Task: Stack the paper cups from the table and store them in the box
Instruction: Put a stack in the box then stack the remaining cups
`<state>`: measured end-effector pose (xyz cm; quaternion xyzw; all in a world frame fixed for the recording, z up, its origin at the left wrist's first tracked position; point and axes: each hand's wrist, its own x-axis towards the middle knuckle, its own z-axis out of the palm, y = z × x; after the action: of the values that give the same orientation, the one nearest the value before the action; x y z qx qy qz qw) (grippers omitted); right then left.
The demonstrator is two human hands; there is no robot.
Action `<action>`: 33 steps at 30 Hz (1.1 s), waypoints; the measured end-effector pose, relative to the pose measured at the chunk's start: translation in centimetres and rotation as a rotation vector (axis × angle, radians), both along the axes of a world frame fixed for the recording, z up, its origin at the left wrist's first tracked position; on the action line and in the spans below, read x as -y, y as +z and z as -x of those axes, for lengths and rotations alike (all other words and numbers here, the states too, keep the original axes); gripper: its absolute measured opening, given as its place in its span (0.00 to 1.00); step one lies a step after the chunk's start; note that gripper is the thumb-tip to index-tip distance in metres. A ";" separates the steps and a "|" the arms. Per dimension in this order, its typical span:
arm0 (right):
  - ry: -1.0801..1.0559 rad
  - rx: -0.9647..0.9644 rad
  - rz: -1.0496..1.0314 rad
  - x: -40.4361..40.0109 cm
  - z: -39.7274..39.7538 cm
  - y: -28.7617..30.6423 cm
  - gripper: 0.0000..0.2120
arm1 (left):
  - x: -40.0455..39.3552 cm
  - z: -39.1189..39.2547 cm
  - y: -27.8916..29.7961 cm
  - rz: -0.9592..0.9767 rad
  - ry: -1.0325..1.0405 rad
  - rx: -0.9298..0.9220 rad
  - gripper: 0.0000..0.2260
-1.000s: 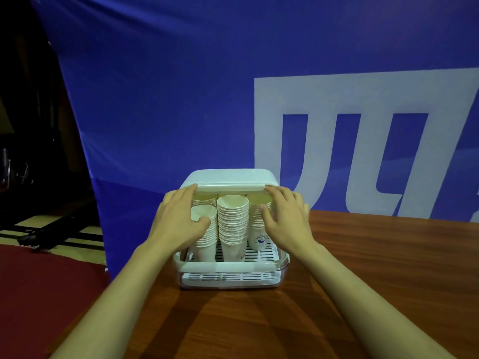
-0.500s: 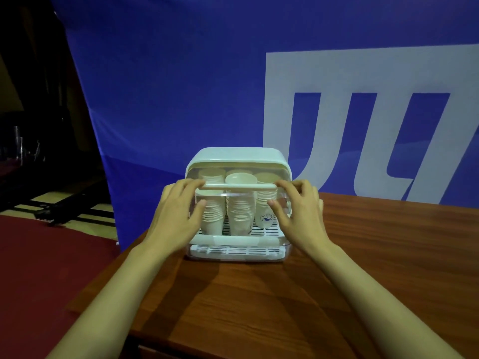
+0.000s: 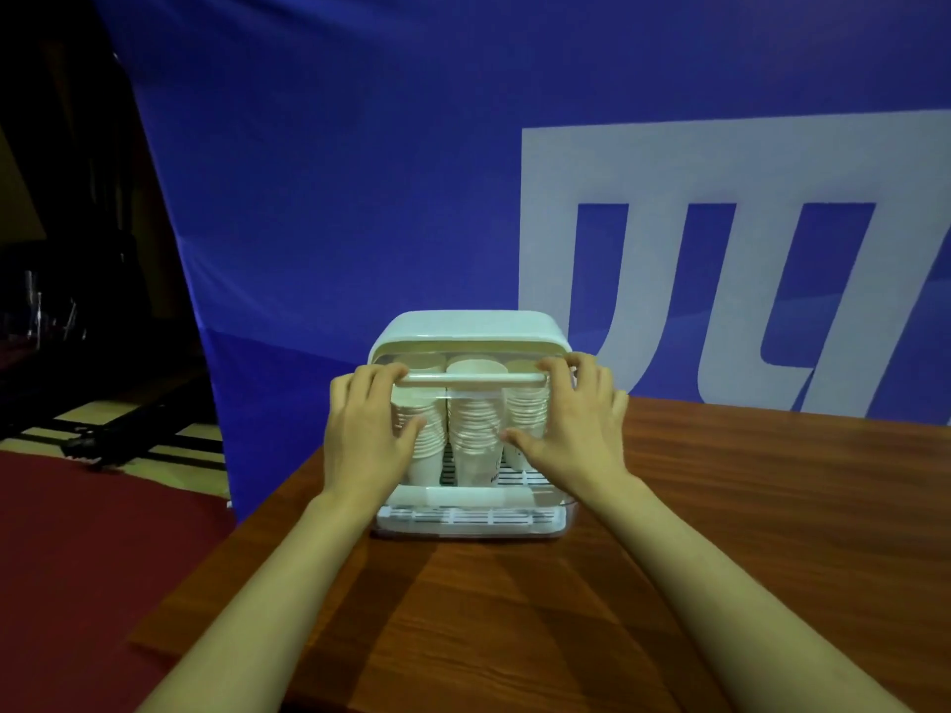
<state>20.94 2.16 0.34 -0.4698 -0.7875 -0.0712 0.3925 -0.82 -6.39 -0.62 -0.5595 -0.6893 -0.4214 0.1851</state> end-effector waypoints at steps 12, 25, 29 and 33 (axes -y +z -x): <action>-0.062 -0.088 -0.028 -0.6 2.2 -3.1 0.42 | -0.2 1.2 -2.1 -0.092 -0.075 -0.078 0.29; 0.217 -0.137 -0.173 2.2 -2.0 -6.4 0.15 | 2.6 1.9 -6.3 -0.167 -0.180 -0.266 0.11; 0.196 -0.482 0.126 2.0 -3.6 -7.1 0.23 | 3.1 1.3 -6.8 -0.173 -0.116 -0.024 0.18; 0.232 -0.558 0.386 1.9 -4.3 -8.5 0.19 | 3.2 0.5 -7.4 -0.103 -0.135 0.554 0.36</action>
<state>25.26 0.22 -8.18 -0.4442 -0.6970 0.2549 0.5019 -1.30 -9.58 -8.00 -0.4575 -0.6523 -0.6042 -0.0105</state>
